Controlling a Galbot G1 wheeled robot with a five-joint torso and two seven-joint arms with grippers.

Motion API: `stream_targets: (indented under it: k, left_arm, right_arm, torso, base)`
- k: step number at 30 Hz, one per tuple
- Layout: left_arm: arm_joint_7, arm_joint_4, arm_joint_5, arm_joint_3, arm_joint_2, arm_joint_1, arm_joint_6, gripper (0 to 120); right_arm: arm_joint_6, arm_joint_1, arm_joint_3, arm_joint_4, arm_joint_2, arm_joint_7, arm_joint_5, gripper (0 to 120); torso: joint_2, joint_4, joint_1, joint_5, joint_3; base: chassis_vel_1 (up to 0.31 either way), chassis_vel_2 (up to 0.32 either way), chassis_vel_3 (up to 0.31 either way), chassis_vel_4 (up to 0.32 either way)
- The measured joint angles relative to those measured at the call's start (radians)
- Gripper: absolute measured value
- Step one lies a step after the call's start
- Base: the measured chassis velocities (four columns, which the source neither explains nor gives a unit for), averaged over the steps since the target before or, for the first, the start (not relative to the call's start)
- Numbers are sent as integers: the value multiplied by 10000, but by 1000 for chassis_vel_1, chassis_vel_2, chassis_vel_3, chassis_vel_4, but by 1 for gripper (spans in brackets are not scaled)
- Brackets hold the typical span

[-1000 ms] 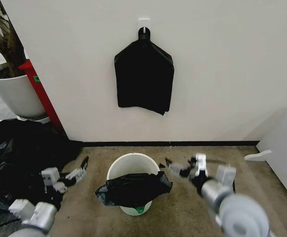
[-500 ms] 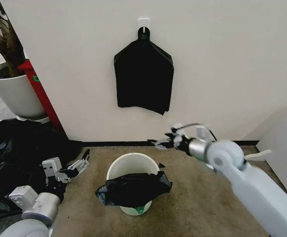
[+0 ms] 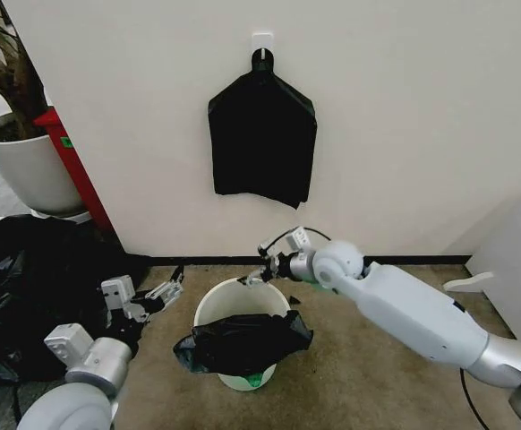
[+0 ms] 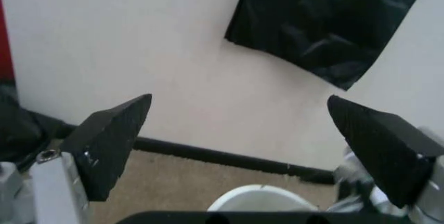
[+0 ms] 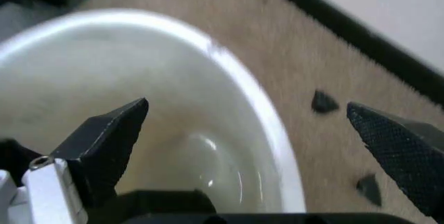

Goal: Place the garbage bag over the trash bin.

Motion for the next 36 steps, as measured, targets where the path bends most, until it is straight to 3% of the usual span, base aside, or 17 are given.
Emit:
stream_targets:
  k: [6, 11, 22, 32, 36]
  left_arm:
    - [-76, -17, -64, 277, 8, -485, 128, 100]
    - [-120, -130, -74, 285, 108, -645, 151, 100]
    - [-99, -206, -144, 253, 163, -660, -19, 100]
    - [-44, -90, 223, 425, 107, -627, -176, 100]
    - [-42, -95, 260, 460, 97, -622, -187, 100]
  right_arm:
    - [0, -28, -114, -735, 388, 281, 238, 98]
    - [1, -59, -242, -807, 350, 669, 691, 84]
    - [2, -99, -365, -860, 355, 1504, 979, 41]
    - [5, -294, -170, -156, 248, 2643, 1902, 4]
    - [11, -467, 216, 410, -128, 3230, 2309, 0]
  torso:
    - [0, 6, 0, 1, 0]
    - [1, 3, 0, 1, -1]
    - [1, 4, 0, 1, -1]
    - [1, 6, 0, 2, -1]
    - [1, 6, 0, 1, -1]
  base:
    - [0, 0, 0, 0]
    - [0, 0, 0, 0]
    - [0, 0, 0, 0]
    - [0, 0, 0, 0]
    - [0, 0, 0, 0]
